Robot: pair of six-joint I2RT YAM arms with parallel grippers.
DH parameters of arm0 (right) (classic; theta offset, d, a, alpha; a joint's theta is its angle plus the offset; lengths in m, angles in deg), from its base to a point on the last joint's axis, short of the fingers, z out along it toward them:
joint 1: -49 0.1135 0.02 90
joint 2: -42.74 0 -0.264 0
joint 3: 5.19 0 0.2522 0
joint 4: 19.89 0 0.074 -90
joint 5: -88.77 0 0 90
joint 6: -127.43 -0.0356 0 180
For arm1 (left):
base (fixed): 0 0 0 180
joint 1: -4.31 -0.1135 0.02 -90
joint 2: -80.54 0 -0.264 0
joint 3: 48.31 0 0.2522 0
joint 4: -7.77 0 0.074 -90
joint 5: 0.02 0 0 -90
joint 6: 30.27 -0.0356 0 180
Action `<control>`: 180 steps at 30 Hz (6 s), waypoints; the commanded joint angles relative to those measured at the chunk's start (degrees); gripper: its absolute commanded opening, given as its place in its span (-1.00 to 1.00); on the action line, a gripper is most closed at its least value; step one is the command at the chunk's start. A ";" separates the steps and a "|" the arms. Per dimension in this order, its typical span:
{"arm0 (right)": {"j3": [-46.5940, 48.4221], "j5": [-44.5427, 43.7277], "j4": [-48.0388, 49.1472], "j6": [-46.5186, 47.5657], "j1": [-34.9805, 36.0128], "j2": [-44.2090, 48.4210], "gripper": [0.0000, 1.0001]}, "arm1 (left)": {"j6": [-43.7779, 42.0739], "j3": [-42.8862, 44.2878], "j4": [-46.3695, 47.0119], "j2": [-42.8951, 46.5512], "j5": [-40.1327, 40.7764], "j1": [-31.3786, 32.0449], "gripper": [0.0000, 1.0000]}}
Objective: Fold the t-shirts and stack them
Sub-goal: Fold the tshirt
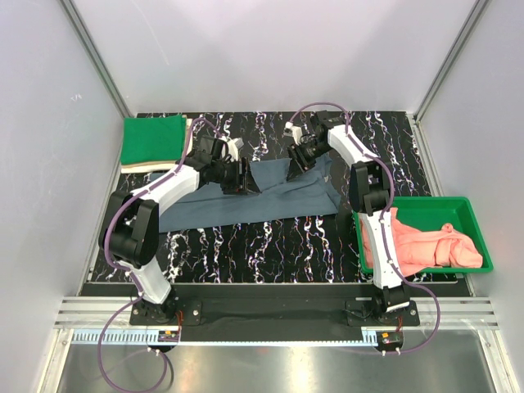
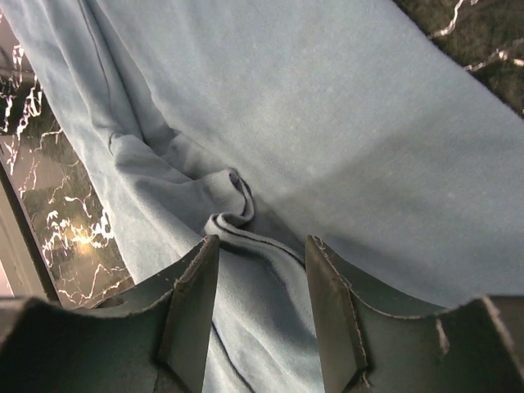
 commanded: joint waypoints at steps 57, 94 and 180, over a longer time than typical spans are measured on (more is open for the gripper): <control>5.27 -9.52 -2.64 2.72 2.11 0.07 -0.55 | 1.56 -3.65 0.95 -6.73 10.28 -2.93 0.21; -2.37 -20.50 12.48 -18.11 -2.53 10.17 -0.35 | 1.30 2.06 -1.15 -2.52 6.42 -1.70 0.24; -49.58 -22.88 35.68 -19.52 -4.74 35.05 -1.00 | -4.85 17.54 7.46 -22.91 1.84 12.88 -0.65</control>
